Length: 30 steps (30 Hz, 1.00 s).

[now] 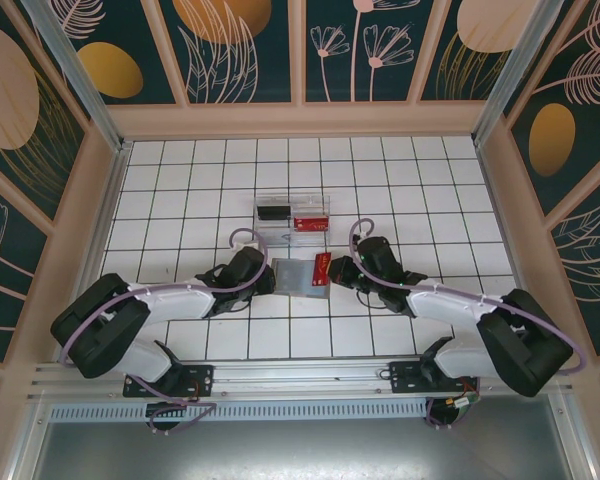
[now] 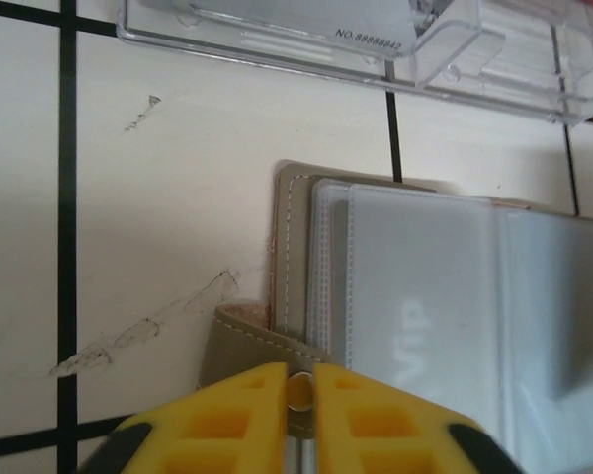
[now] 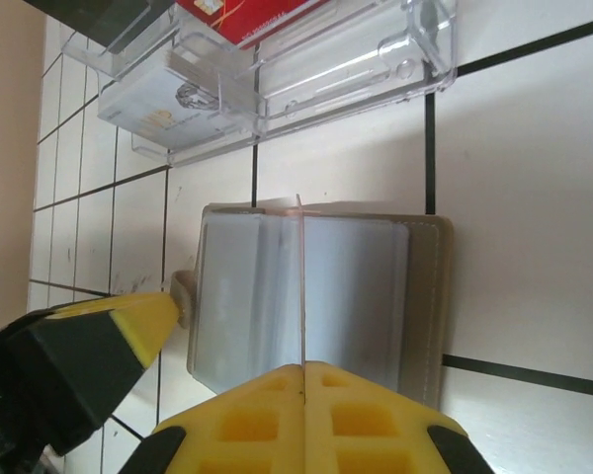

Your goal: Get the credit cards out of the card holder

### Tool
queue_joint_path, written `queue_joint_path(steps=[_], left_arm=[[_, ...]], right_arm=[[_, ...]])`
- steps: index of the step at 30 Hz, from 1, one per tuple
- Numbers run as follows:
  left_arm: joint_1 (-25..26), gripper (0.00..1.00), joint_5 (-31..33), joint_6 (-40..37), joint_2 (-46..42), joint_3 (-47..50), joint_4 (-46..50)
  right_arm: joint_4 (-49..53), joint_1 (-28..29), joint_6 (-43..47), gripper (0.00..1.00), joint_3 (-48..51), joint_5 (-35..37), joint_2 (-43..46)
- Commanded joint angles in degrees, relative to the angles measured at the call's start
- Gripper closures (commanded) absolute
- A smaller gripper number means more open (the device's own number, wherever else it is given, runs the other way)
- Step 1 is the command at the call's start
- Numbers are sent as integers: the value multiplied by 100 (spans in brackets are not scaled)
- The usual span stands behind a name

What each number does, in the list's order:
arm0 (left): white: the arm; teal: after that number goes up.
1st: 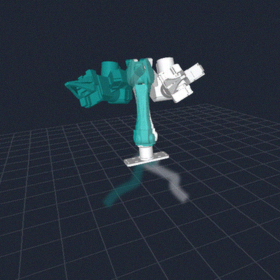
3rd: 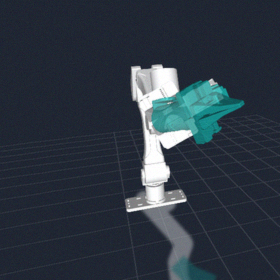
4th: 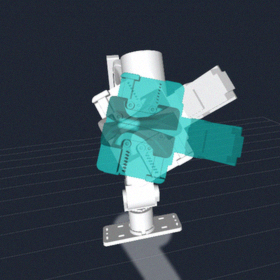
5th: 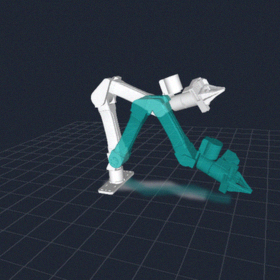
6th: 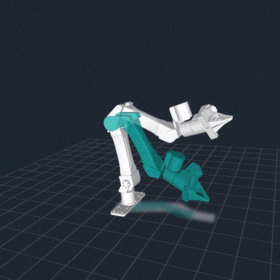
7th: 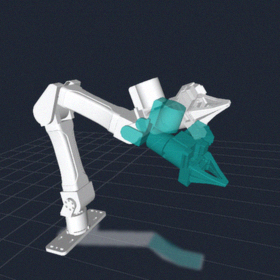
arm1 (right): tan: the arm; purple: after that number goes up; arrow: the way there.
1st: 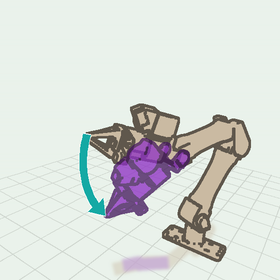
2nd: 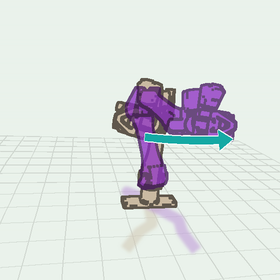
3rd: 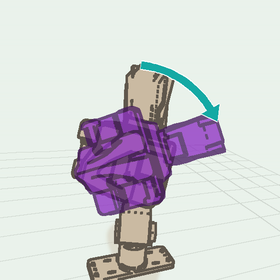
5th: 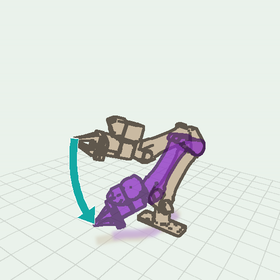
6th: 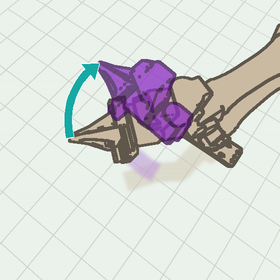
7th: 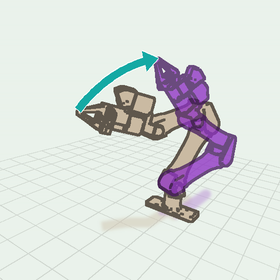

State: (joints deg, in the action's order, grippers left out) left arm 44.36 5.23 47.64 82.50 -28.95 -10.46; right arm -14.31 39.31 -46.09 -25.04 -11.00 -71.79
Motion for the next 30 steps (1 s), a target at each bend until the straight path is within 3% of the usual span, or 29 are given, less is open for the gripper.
queue_joint_path(steps=[1,13,15,22,30], left_arm=[[-15,75,101,2,-376,-42,184],[-22,18,226,-18,-1890,328,356],[-18,2,368,-20,-2213,430,425],[-15,2,762,-13,-3122,786,612],[-16,1,931,-127,-3797,1108,753]], right_arm=[[514,-41,467,100,-248,289,254],[1308,217,1645,100,-921,941,641],[1422,313,1998,100,-1103,1161,617],[1663,572,3454,100,-1807,1876,217],[2408,988,5685,100,-2960,2754,-909]])
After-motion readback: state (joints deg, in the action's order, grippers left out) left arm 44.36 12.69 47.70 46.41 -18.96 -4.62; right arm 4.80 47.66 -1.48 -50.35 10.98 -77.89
